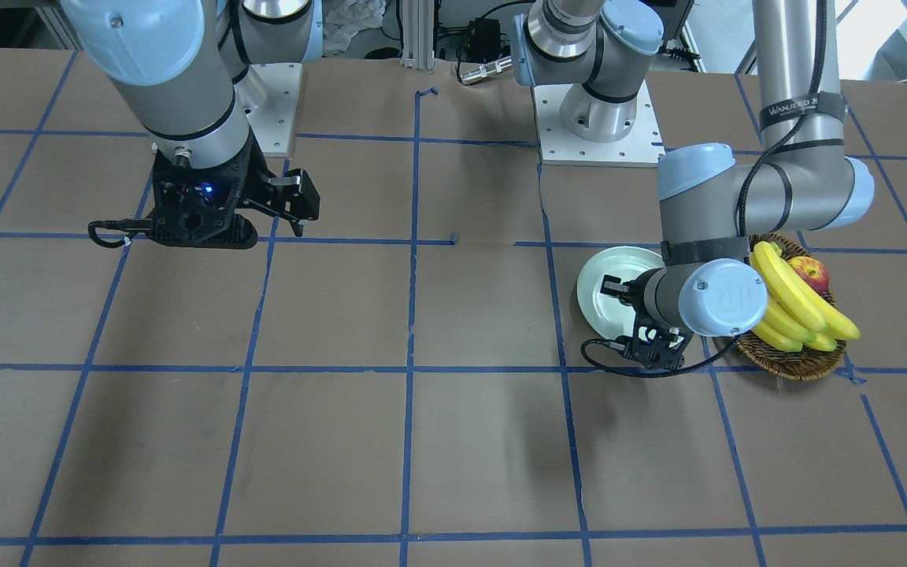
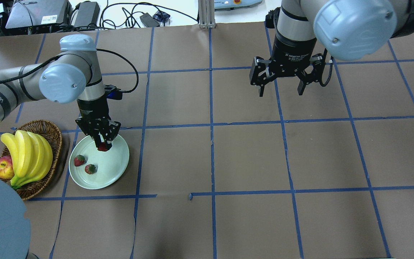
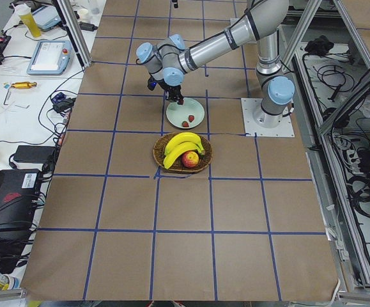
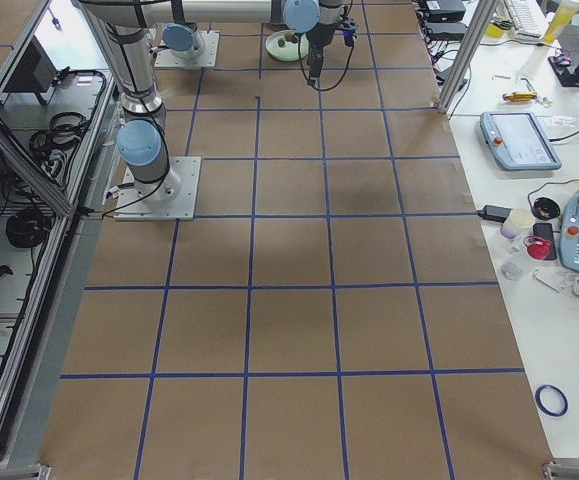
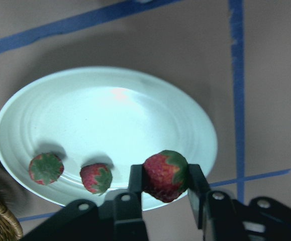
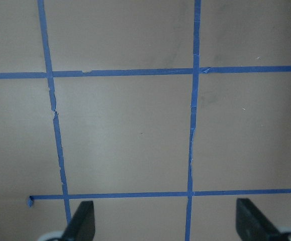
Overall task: Collect all strawberries into plate
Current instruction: 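Place the last strawberry on the green plate and release it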
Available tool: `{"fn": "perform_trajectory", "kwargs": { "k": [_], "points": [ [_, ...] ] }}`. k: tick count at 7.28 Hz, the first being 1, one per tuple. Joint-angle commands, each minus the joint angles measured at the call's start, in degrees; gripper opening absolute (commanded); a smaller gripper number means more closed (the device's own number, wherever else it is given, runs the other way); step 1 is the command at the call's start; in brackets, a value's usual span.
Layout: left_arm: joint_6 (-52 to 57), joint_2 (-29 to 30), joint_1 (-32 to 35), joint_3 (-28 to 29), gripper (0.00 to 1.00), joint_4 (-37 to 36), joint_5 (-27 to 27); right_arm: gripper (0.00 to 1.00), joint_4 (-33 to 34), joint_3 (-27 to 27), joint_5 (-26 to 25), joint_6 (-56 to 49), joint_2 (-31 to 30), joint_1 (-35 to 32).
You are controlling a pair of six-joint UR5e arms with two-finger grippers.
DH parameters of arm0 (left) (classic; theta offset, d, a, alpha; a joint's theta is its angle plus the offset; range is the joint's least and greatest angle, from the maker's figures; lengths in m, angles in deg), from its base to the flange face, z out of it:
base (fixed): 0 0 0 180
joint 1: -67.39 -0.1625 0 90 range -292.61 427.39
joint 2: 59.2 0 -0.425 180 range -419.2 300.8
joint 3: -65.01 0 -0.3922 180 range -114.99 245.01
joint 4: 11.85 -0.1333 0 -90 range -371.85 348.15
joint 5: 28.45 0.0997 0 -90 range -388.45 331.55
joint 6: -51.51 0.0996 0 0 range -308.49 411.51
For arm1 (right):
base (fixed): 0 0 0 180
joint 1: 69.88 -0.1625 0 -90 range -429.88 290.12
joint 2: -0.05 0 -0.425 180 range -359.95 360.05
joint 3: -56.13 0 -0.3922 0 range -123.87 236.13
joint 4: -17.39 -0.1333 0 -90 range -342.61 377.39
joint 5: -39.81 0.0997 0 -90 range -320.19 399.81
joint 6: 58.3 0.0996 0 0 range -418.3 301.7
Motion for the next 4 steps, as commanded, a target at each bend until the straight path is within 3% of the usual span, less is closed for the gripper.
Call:
{"fn": "perform_trajectory", "kwargs": {
  "k": [1, 4],
  "points": [
    [-0.6, -0.7, -0.6, 0.1, 1.00, -0.8, 0.0, 1.00, -0.3, 0.2, 0.1, 0.0, -0.1, 0.0],
    [-5.2, -4.0, -0.2, 2.3, 1.00, -6.7, 0.1, 1.00, -0.5, 0.3, -0.4, 0.5, -0.2, -0.1]
  ]
}}
